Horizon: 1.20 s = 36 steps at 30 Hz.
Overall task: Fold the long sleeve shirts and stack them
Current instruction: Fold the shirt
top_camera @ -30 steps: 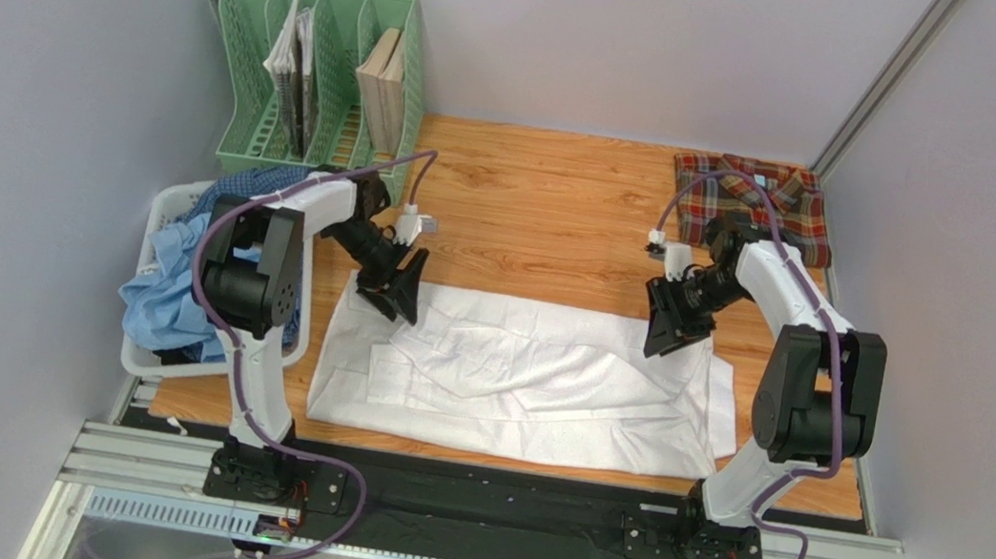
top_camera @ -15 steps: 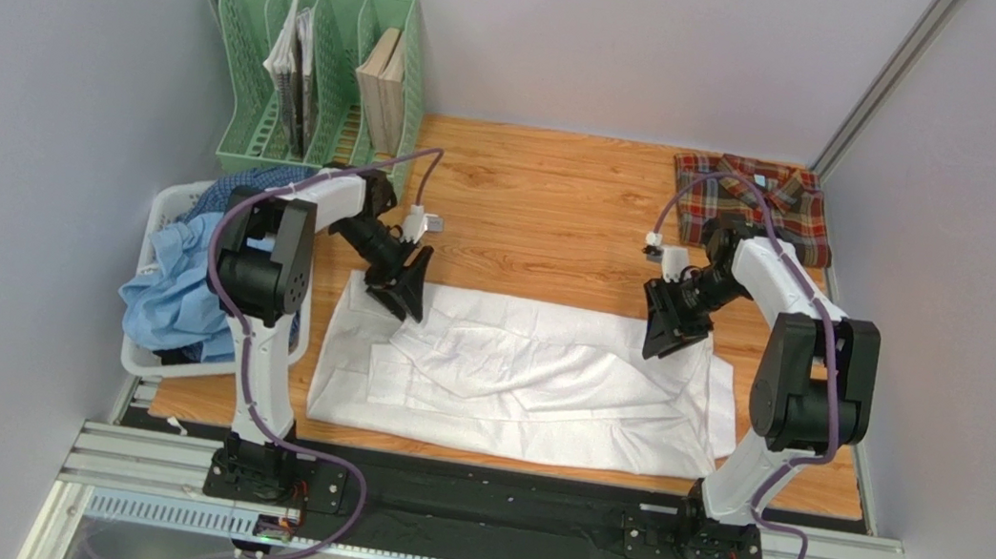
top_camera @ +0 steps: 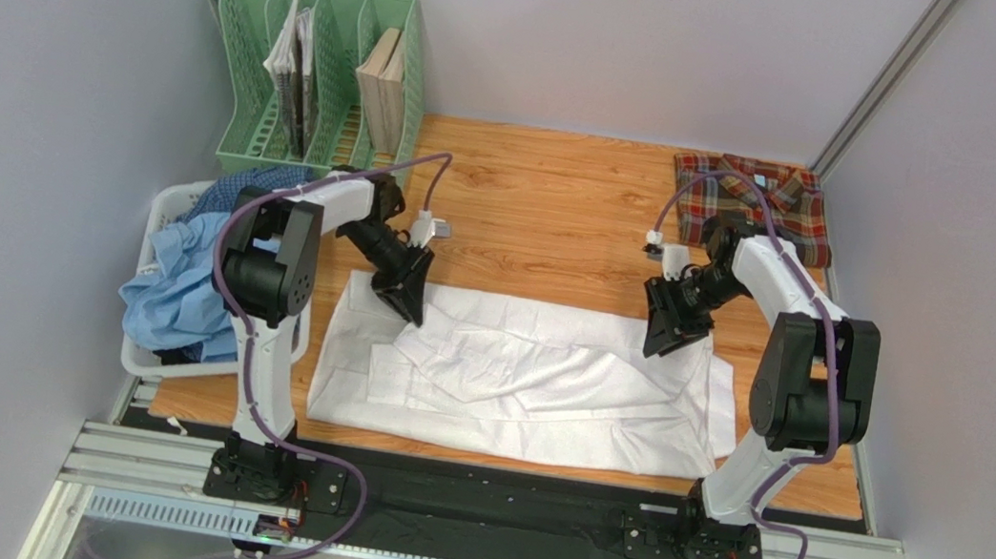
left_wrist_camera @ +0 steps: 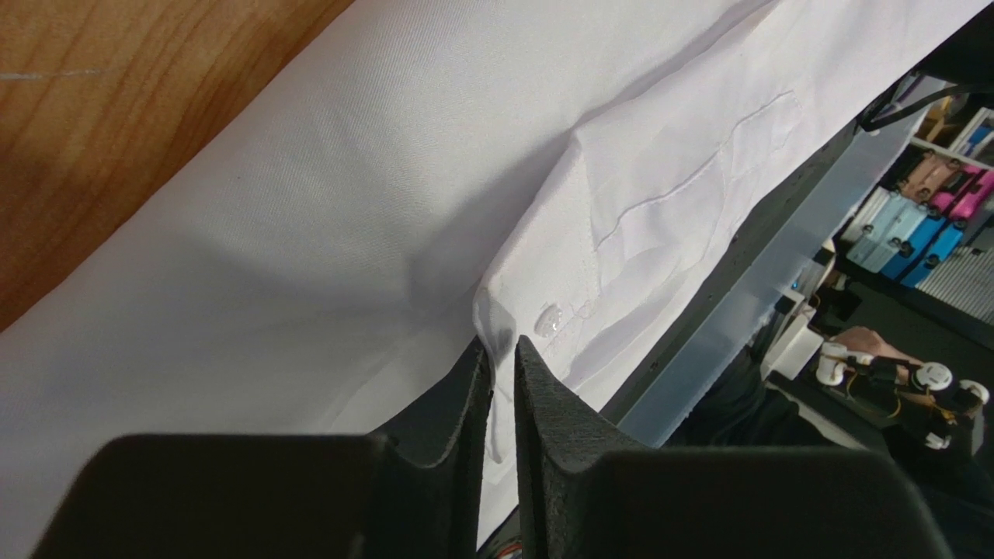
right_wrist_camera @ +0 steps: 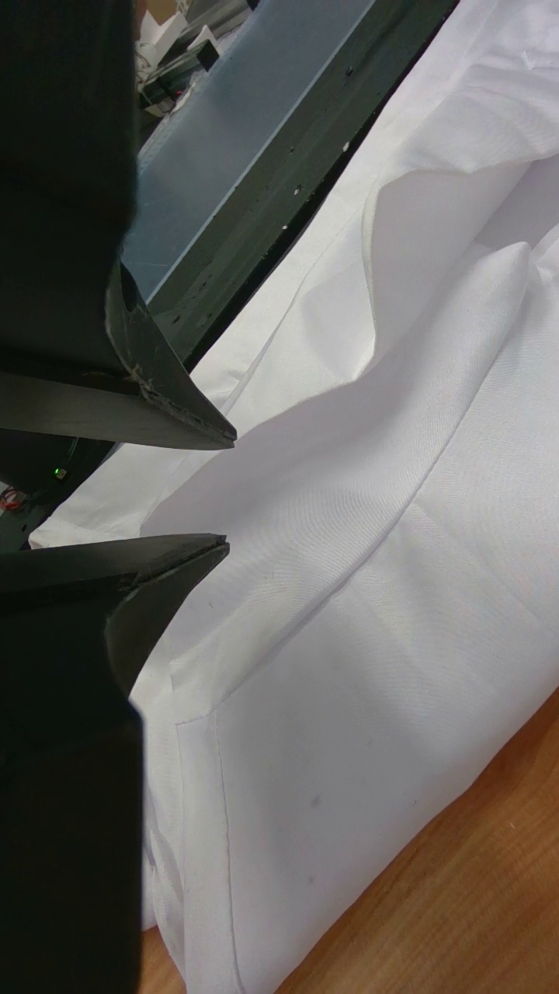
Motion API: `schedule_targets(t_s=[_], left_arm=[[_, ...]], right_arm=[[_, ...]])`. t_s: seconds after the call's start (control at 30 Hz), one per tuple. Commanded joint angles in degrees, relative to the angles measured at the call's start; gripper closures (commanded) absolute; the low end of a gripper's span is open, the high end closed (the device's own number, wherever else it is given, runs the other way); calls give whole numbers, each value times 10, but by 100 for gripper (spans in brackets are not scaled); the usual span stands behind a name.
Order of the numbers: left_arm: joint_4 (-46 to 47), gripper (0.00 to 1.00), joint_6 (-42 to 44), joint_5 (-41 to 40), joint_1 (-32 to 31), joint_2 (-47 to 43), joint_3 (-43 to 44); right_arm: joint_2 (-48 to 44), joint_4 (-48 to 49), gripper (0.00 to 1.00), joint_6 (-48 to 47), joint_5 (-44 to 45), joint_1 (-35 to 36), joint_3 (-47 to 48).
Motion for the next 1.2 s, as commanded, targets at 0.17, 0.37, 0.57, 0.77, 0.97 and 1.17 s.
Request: schedule_targets(t_s=[0.17,0.37,0.57,0.77,0.97,1.17], left_arm=[[10,100,25,34,-25,-142,12],[-81,100,121,-18,-199,-302,51],[-126,100,141,-86,-451,-363,90],[-158,100,177,-70,-583,-305,166],[-148,100,173,-26,-624,-223,251],[-127,100,170,-12,-620,-189,291]], right_arm=[[-8,-6,62,-1,2,-1,18],[-24,-26,61,-3,-46,-35,39],[-58,-36,61,-7,-75,-49,43],[-87,-41,62,-13,-81,-49,24],[-109,-37,62,-28,-69,-49,-4],[-109,-40,62,-36,-63,-49,-5]])
